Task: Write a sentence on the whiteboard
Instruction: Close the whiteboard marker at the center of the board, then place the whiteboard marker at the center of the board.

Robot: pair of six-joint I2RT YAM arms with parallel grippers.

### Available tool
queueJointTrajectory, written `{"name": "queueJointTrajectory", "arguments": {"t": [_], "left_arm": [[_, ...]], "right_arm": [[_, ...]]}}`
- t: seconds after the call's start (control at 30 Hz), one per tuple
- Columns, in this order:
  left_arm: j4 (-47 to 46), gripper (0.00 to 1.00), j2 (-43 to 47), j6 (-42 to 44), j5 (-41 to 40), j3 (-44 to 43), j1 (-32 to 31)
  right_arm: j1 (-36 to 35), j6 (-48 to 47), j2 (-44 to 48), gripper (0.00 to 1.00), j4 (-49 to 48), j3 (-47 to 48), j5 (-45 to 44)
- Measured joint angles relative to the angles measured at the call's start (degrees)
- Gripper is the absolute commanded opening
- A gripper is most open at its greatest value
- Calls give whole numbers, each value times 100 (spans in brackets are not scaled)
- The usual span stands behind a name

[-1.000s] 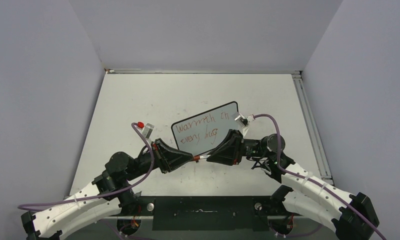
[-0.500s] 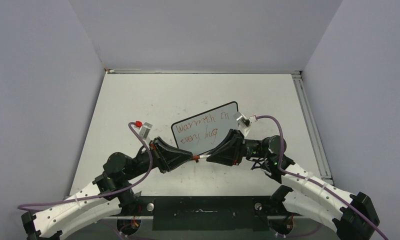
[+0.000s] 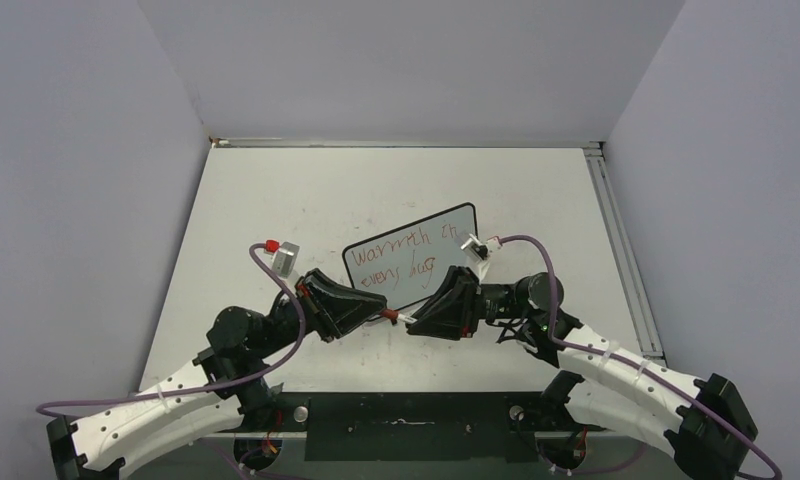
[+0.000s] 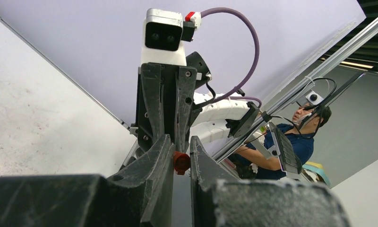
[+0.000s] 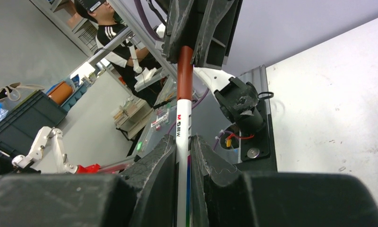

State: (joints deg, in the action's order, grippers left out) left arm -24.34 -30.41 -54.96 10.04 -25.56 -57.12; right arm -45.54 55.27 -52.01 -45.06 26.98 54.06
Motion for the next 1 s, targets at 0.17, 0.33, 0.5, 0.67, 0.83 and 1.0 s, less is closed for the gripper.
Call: {"name": "queueJointTrajectory", "arguments": {"t": [0.17,0.33,0.5,0.67,0.83,1.0], "left_arm": [[-223,0,-52,0,-195,116,-61],[-96,8,26,9,-387,181,-129],[737,52,245,208,-490,173,-197],[2420,78,142,664,-470,-22,-267],[3606,90,83,1250,-599,-800,2],[4468,94,39,1773,-931,-1558,680]], "right_arm": [[-133,7,-68,5,83,-4,20],[-144,-50,57,5,291,-74,-151],[-155,-461,304,5,1080,-44,-605],[-142,-1399,575,5,2889,437,-1423],[-144,-2221,584,5,4413,636,-1934],[-243,-2695,168,5,5274,568,-2308]]}}
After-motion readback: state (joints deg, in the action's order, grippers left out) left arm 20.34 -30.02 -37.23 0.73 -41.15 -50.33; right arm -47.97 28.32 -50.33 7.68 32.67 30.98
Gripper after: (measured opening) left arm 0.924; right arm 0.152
